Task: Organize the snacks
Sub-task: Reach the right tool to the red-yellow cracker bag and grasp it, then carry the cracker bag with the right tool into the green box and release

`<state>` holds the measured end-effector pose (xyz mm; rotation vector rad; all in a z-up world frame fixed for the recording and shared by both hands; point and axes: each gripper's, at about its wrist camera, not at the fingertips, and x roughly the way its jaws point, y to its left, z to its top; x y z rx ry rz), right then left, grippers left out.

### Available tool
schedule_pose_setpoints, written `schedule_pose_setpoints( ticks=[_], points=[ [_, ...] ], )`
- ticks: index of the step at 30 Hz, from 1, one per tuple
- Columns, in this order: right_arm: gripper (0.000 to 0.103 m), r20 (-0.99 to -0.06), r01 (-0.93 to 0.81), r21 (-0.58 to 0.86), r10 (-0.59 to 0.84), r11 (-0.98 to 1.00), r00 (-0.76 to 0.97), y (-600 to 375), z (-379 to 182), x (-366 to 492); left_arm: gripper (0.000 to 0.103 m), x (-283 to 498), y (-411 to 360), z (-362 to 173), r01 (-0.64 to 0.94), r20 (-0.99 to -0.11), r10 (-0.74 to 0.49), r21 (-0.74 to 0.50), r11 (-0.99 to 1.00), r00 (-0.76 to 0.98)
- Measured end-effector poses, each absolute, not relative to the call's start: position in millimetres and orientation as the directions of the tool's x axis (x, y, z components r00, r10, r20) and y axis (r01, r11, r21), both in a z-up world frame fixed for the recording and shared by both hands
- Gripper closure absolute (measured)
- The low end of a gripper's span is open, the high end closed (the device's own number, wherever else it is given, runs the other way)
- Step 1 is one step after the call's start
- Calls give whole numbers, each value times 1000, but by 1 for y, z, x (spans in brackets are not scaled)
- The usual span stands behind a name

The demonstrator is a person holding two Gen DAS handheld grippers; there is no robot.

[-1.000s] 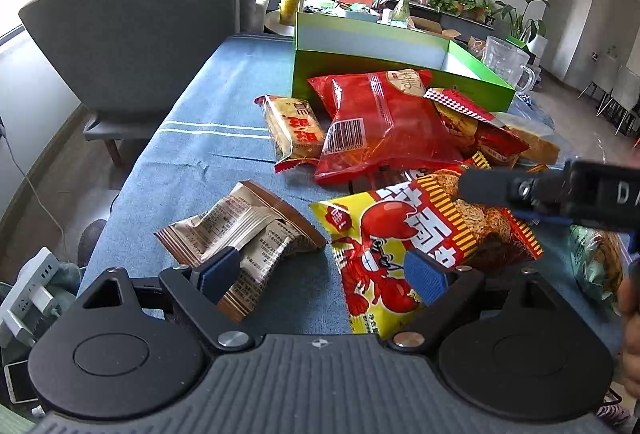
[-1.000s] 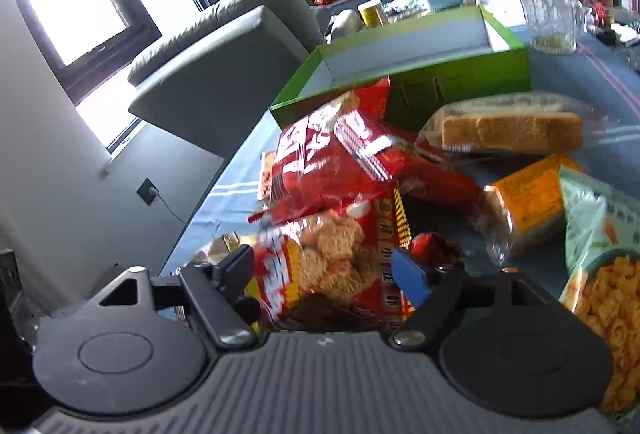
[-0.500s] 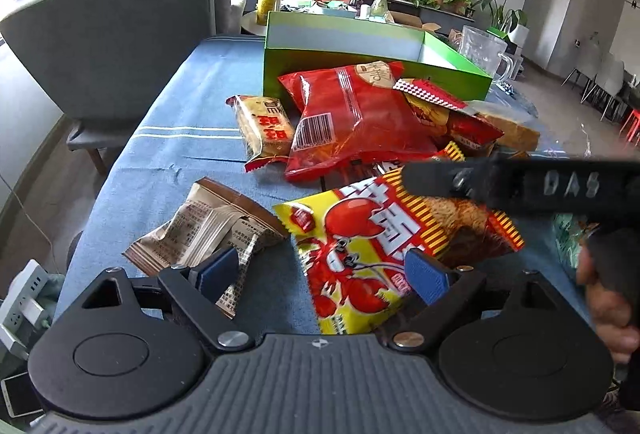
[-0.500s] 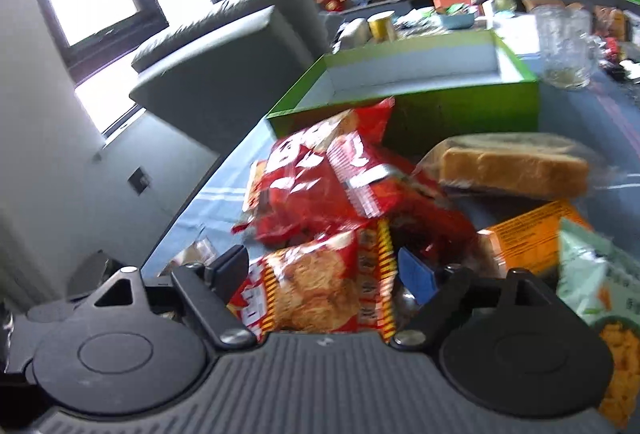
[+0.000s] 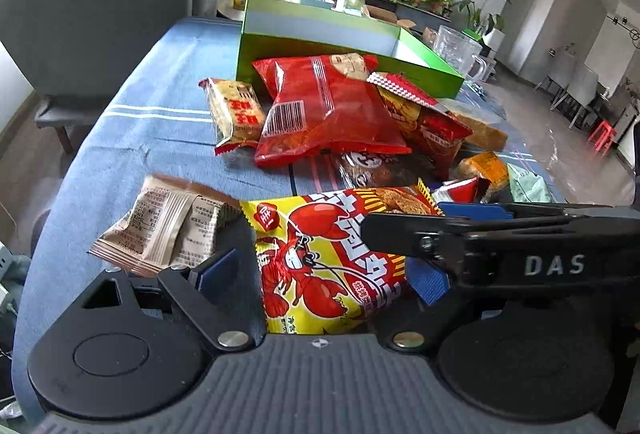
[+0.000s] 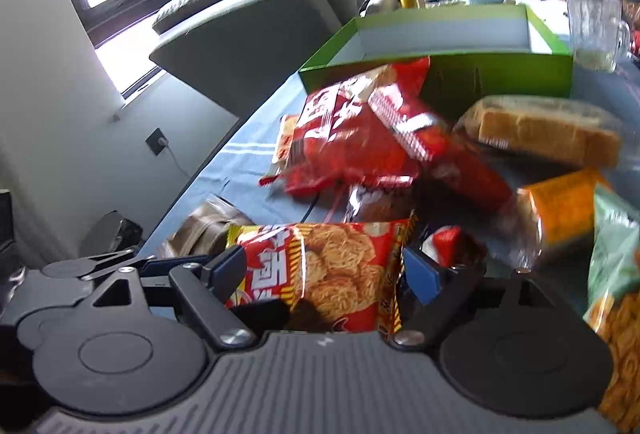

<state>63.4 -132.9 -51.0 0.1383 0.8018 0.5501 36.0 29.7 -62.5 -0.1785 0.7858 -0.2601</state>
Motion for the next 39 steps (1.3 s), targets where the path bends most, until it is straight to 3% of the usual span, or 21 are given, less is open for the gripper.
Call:
schedule_pose_setpoints(
  ticks=[13,15,19,22,31,39],
  points=[
    [31,-686,-289,383,479,878,548,-149,-58,57,16,30,42,-70,182,-674,-353,-313,932,649],
    [30,-691,-284,383,477,879,544,-145,-61,58,32,31,45,-72,202,-658,-395,-352,914,641],
    [36,-682,-328,362,488,873,545,-137,-57,56,47,29,42,-69,222,-640,-402,-346,912,655],
    [43,-665,-344,315,464,884,585,-138,-47,49,48,25,43,-60,235,-611,-418,-360,903,672],
    [44,-527,-376,342,507,861,682,-152,6,46,46,34,37,8,276,-494,-375,-263,925,785],
    [43,-444,-337,408,507,849,739,-148,35,111,44,111,29,46,266,-449,-316,-173,948,835]
  ],
)
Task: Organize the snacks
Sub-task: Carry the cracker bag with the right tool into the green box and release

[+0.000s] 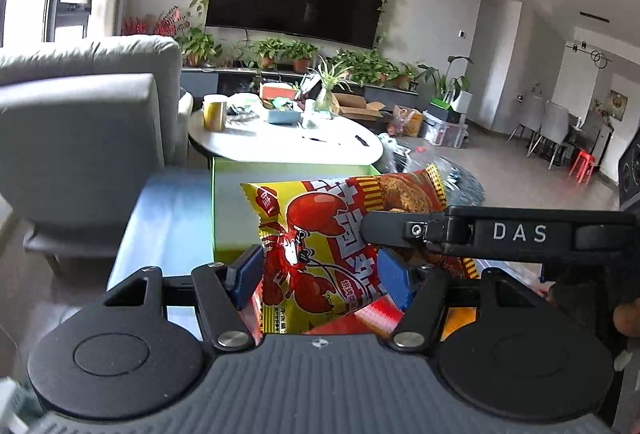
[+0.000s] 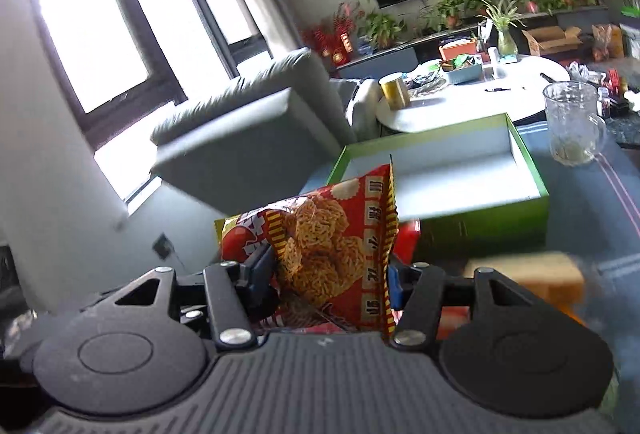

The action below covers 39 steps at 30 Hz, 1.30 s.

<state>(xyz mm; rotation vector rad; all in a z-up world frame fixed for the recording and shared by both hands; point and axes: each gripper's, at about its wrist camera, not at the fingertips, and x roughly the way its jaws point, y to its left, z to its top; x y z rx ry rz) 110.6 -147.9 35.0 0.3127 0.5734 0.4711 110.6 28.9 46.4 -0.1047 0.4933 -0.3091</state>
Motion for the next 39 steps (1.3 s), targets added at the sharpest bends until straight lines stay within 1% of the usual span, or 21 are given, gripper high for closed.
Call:
schedule_pose_setpoints(
  ticks=[5,11,21,26,30,31,32,33,36,39],
  points=[
    [42,-419,-298,451,494,841,762,-149,34,160,44,172,28,43,262,-456,-307,-162,951,835],
    [42,-440,-236,525,498,817,747,-155,20,216,44,223,29,32,250,-481,-294,-155,956,826],
    [40,-507,-189,528,486,828,712,-143,-10,262,44,270,36,-4,230,-565,-289,-175,957,773],
    [38,-571,-156,524,482,837,664,-138,-28,272,44,271,38,-19,218,-608,-268,-156,963,747],
    [35,-605,-164,505,483,848,633,-134,-33,269,44,261,39,-18,225,-604,-261,-137,965,753],
    [31,-612,-172,486,473,857,634,-133,-31,266,44,258,39,-16,223,-602,-258,-135,966,756],
    [27,-615,-173,467,459,867,641,-133,-28,267,44,256,40,-14,220,-599,-256,-134,966,759],
    [26,-616,-172,454,447,874,648,-133,-24,263,43,252,41,-11,217,-595,-253,-134,967,763],
    [26,-601,-176,458,450,871,660,-140,-14,254,42,239,45,-2,187,-580,-231,-135,973,781],
    [26,-571,-191,452,448,871,688,-148,4,238,40,220,52,9,174,-553,-239,-169,970,798]
  ],
)
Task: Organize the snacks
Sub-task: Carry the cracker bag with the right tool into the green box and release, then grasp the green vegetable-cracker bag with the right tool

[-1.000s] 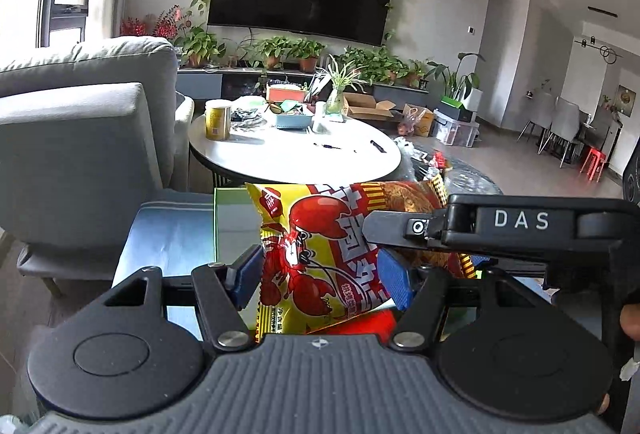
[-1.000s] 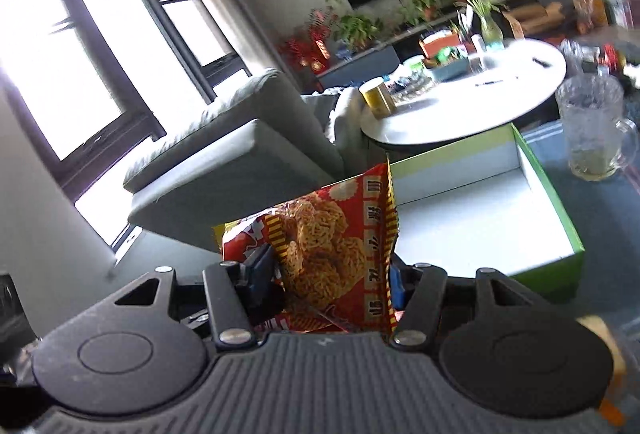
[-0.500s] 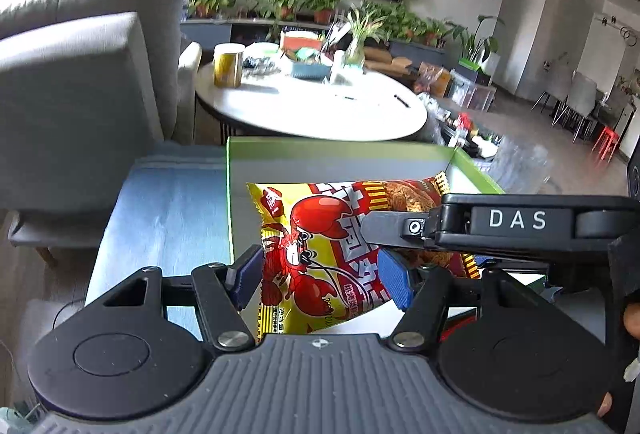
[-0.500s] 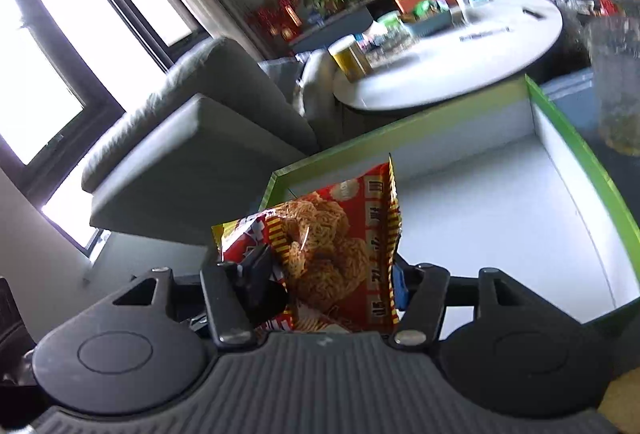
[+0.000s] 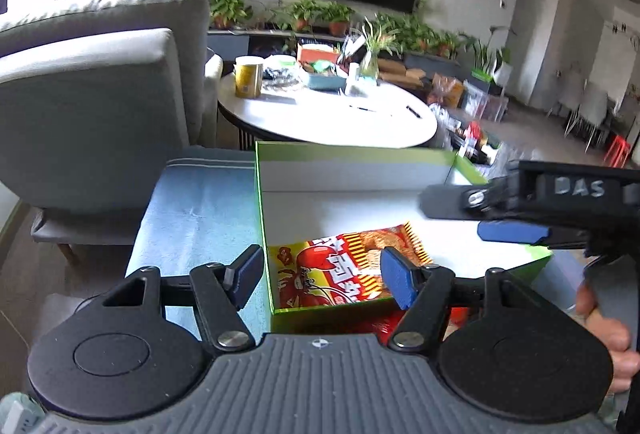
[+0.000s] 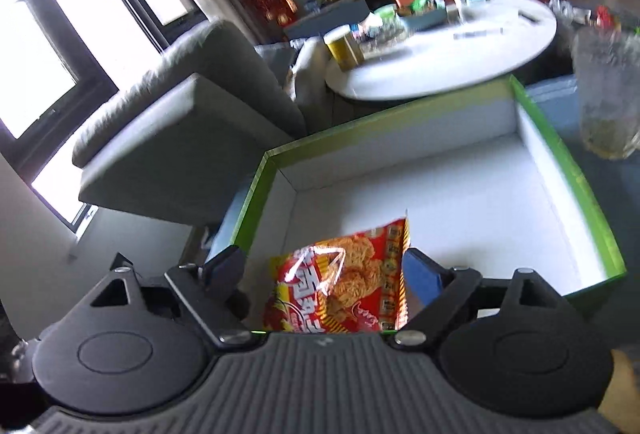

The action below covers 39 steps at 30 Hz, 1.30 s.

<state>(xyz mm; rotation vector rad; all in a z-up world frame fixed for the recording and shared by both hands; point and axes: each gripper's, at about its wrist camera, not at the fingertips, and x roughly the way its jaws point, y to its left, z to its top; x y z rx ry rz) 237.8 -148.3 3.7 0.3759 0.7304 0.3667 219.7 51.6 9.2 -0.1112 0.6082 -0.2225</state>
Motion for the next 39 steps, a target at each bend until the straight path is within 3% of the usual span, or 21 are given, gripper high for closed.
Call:
schedule_pose_setpoints(
  ticks=[8,18,26,34,39],
  points=[
    [26,-495,-295,348,442,890,748,-169,49,178,33,156,45,28,215,-491,-287,-200,956,822],
    [26,-568,-229,269,346,935,746,-230,14,97,32,83,19,-8,252,-567,-351,-248,935,745],
    [26,-638,-85,323,283,943,717,-264,-24,58,32,48,-2,-15,281,-590,-363,-230,932,721],
    [24,-679,-104,352,330,930,656,-237,-45,50,32,26,4,-17,240,-595,-323,-218,946,736],
    [24,-662,-130,556,532,821,529,-211,-47,57,32,22,33,-18,154,-586,-279,-254,955,761]
  ],
)
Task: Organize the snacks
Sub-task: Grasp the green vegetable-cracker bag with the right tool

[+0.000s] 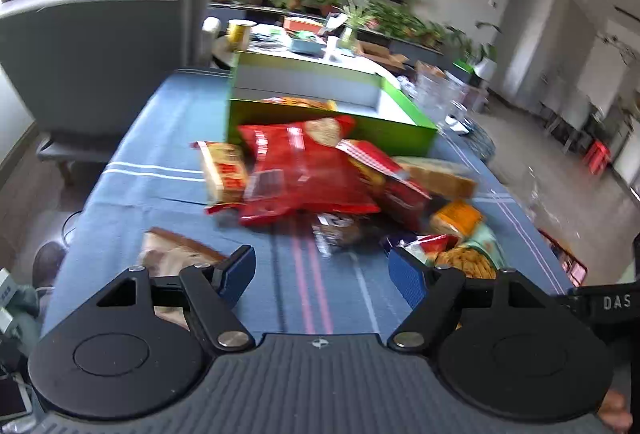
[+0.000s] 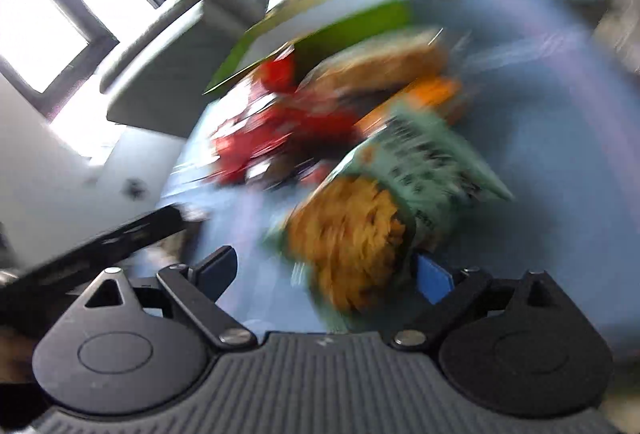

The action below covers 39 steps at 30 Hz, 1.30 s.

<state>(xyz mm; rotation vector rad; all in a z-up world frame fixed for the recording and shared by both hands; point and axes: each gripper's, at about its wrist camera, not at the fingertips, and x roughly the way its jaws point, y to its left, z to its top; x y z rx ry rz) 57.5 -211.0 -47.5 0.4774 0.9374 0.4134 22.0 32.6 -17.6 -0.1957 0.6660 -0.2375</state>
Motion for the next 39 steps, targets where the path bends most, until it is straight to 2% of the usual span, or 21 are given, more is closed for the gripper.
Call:
schedule_pose_setpoints(
  ticks=[3,6,10,14,18,21,29,31,35,39],
  points=[
    [24,-638,-142,641,627,754,448,-191,-55,68,32,20,44,-17,130,-581,-265,-264,956,770],
    [24,-645,-224,587,617,778,451,-176,-49,66,32,21,49,-19,133,-586,-271,-269,954,763],
    [24,-624,-283,489,558,825,547,-186,-28,59,32,23,37,-26,179,-599,-314,-274,945,736],
    [24,-588,-257,434,487,864,645,-206,-18,55,32,22,14,-34,262,-619,-389,-291,920,682],
    [24,-611,-191,343,373,920,698,-219,-31,66,32,24,-15,-42,344,-640,-449,-291,893,623],
    [24,-640,-171,389,400,905,656,-231,-48,78,32,29,-28,-50,358,-666,-449,-281,891,596],
    [24,-640,-186,477,485,859,596,-236,-72,87,33,43,-39,-61,357,-688,-466,-309,881,555],
    [24,-637,-195,482,494,854,592,-237,-69,80,37,46,-41,-61,364,-686,-476,-317,876,549],
    [33,-632,-219,489,516,844,578,-237,-63,71,52,53,-42,-60,377,-673,-511,-352,857,534],
    [39,-638,-235,440,486,867,598,-226,-55,66,54,49,-40,-55,385,-660,-517,-350,854,546]
  ],
)
